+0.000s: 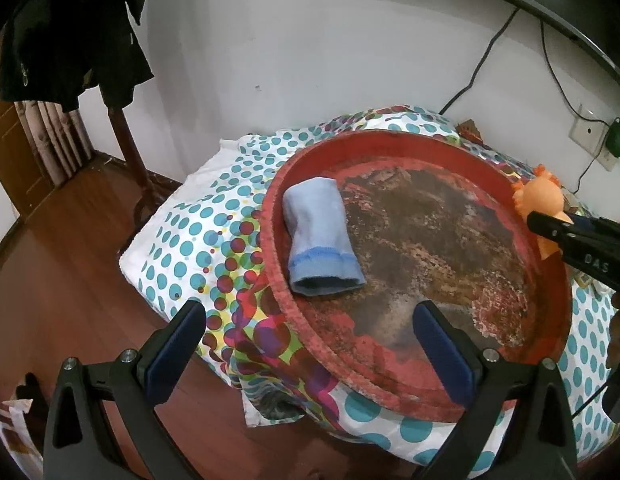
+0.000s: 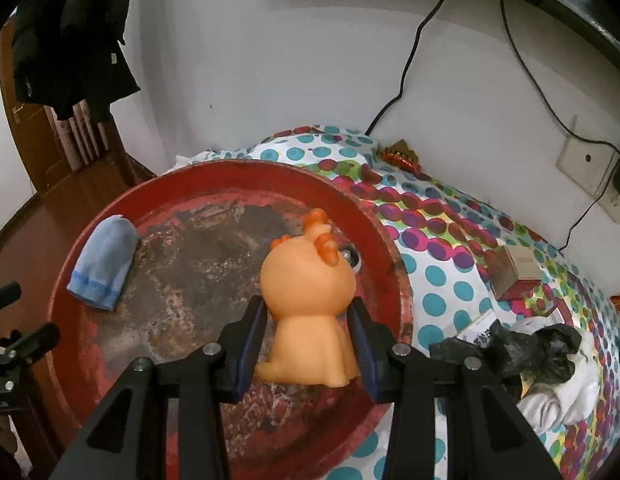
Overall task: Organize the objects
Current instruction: 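Carry the orange toy over the red tray and release it with the right gripper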
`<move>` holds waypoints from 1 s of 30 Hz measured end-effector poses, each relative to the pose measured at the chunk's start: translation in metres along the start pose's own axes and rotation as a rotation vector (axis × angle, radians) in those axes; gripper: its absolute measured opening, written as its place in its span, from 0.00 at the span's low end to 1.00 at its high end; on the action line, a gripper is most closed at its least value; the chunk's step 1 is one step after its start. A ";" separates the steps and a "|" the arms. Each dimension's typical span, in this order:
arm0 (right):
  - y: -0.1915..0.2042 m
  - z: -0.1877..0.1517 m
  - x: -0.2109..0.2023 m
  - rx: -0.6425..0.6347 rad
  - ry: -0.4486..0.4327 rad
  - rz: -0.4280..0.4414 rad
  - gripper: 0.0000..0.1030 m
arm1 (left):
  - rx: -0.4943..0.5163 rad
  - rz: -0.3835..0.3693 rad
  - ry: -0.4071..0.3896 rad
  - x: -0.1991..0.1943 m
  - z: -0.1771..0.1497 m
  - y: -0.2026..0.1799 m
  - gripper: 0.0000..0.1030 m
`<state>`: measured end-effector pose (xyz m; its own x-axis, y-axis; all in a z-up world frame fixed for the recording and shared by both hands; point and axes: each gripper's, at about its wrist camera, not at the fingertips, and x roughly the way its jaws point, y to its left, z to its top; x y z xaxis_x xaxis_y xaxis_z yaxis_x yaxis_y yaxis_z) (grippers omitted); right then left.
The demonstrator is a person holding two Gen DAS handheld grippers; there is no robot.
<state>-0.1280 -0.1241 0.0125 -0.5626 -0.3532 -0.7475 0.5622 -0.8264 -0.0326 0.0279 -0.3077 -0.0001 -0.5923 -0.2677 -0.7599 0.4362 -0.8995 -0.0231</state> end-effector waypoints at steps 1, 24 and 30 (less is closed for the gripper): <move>0.001 0.002 0.003 -0.012 0.006 -0.006 0.41 | -0.006 -0.022 0.001 0.000 0.000 0.002 1.00; 0.015 0.036 0.075 -0.074 0.120 -0.042 0.42 | -0.041 -0.017 0.005 0.007 0.001 0.013 1.00; 0.012 0.033 0.077 -0.043 0.113 -0.058 0.47 | -0.019 -0.009 0.002 0.009 0.000 0.008 1.00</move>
<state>-0.1844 -0.1756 -0.0231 -0.5243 -0.2516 -0.8135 0.5576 -0.8235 -0.1047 0.0260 -0.3175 -0.0066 -0.5945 -0.2592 -0.7612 0.4437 -0.8952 -0.0416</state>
